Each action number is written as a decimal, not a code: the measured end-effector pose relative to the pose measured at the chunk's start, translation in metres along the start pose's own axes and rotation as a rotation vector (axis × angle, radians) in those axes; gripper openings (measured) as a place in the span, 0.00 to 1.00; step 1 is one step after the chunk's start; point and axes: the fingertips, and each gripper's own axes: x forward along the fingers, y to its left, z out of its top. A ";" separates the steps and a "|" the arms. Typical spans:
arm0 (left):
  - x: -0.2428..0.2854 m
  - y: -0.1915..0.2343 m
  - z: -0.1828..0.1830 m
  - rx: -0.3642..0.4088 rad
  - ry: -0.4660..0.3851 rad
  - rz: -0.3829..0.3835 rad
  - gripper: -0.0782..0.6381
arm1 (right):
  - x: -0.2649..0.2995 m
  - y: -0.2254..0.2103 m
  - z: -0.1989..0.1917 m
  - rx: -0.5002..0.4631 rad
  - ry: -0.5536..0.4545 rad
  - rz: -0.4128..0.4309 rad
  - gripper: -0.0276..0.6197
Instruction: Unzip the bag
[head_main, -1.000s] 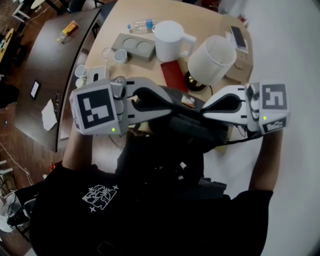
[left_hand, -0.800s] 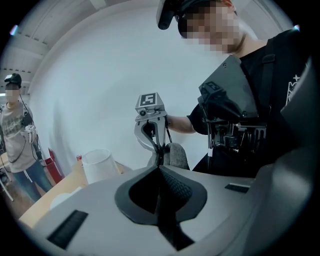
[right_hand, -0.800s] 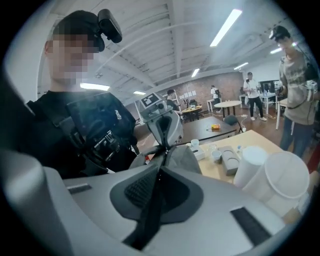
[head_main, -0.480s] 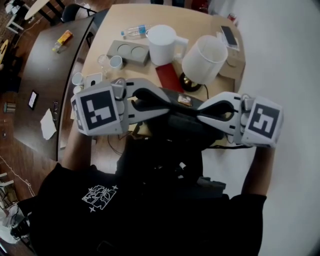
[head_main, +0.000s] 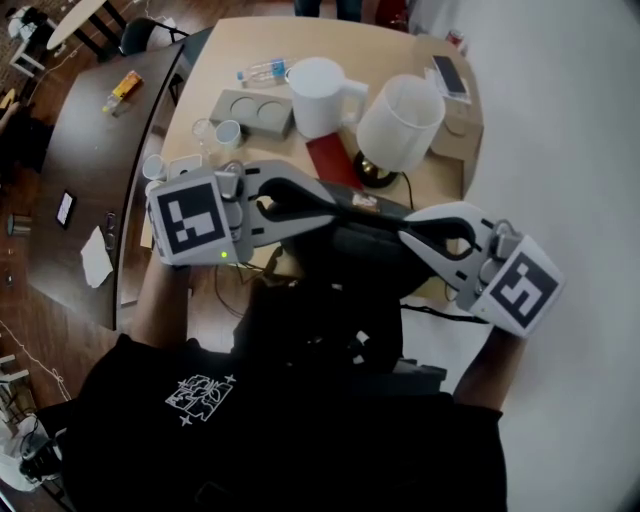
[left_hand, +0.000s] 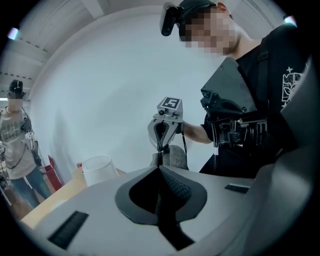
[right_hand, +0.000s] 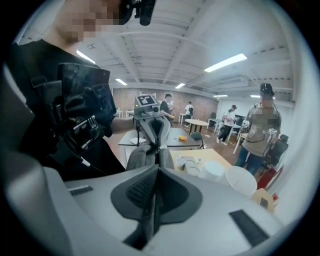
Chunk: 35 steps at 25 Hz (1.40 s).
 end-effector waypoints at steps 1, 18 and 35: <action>0.000 0.000 0.000 -0.006 -0.008 0.002 0.12 | -0.002 0.000 -0.002 0.009 -0.011 -0.013 0.07; -0.001 -0.004 -0.002 0.039 0.012 0.063 0.12 | -0.035 -0.012 -0.028 0.366 -0.282 -0.078 0.07; -0.018 -0.009 -0.015 0.042 -0.004 0.153 0.12 | -0.056 -0.020 -0.075 0.908 -0.131 -0.026 0.07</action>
